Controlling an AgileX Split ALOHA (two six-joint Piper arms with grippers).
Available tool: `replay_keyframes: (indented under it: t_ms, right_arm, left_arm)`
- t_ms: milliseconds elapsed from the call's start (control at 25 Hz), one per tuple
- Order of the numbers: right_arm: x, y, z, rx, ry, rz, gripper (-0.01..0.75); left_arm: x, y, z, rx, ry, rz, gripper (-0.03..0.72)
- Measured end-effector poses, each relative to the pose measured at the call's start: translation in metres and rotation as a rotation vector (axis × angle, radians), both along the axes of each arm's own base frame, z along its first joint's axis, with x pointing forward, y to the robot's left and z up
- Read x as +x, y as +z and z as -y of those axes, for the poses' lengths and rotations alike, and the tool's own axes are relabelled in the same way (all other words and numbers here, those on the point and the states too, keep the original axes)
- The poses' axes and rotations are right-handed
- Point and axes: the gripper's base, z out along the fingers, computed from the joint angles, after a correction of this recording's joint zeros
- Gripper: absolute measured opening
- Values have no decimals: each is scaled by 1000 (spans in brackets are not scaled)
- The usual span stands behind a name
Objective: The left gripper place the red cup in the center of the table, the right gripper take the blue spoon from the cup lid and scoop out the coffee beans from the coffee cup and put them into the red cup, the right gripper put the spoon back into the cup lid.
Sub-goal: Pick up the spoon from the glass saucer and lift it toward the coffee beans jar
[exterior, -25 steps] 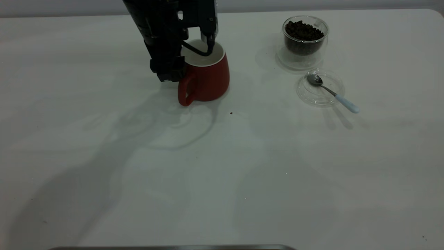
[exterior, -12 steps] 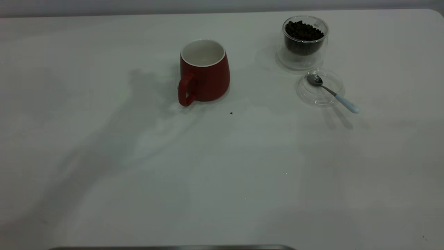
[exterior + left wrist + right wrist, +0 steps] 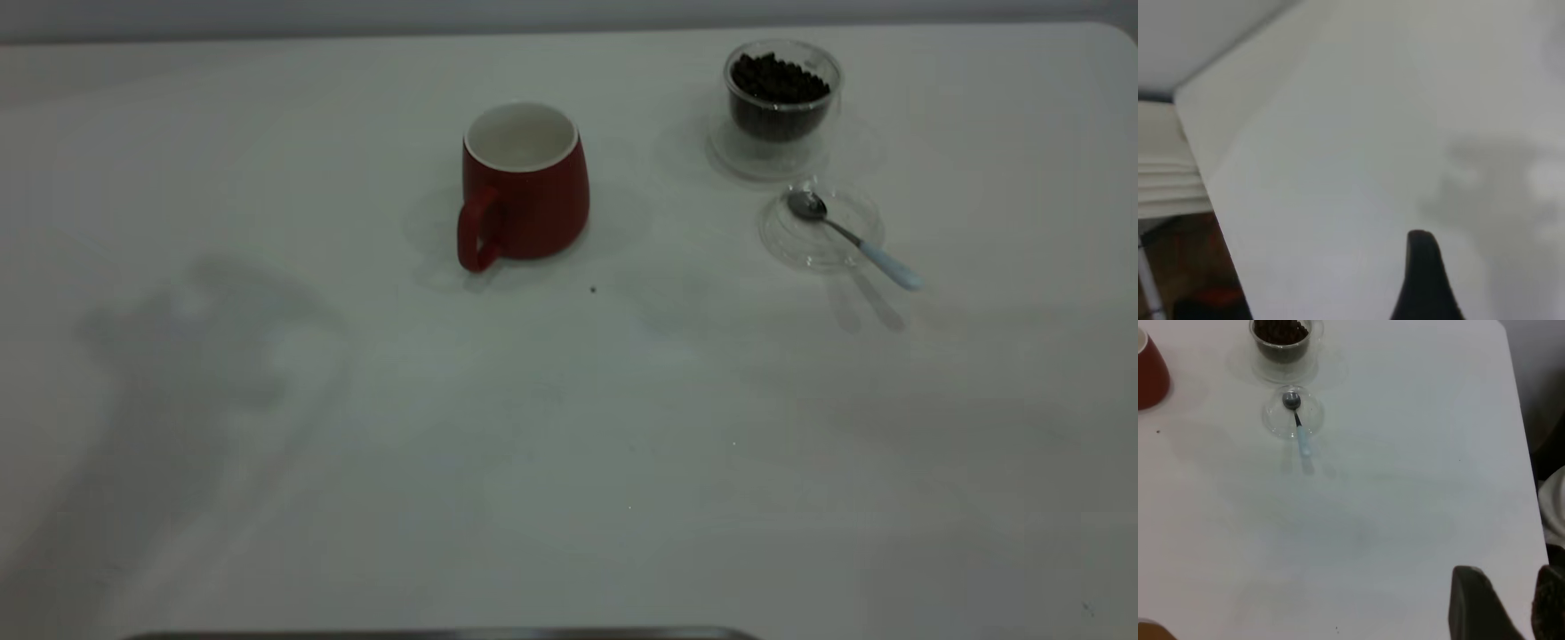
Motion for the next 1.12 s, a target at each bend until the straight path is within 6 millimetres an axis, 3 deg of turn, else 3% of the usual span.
replay_keyframes:
  t_ms: [160, 320, 560, 680, 880, 1120]
  right_arm:
    - [0, 0, 0, 0, 0, 0, 243]
    - [0, 0, 0, 0, 0, 0, 243]
    - [0, 0, 0, 0, 0, 0, 243]
    - [0, 0, 0, 0, 0, 0, 243]
    - [0, 0, 0, 0, 0, 0, 243]
    - [0, 0, 0, -1, -1, 0, 243]
  left_arm:
    - [-50, 29, -18, -98, -13, 90, 587]
    - [-105, 31, -35, -203, -40, 117, 587]
    - [-191, 4, -63, -343, -88, 153, 587]
    - [-223, -12, -77, -386, -80, 194, 587]
    - [-254, -48, -91, -424, -42, 225, 587]
    - [-273, -96, -99, -404, 187, 258, 587]
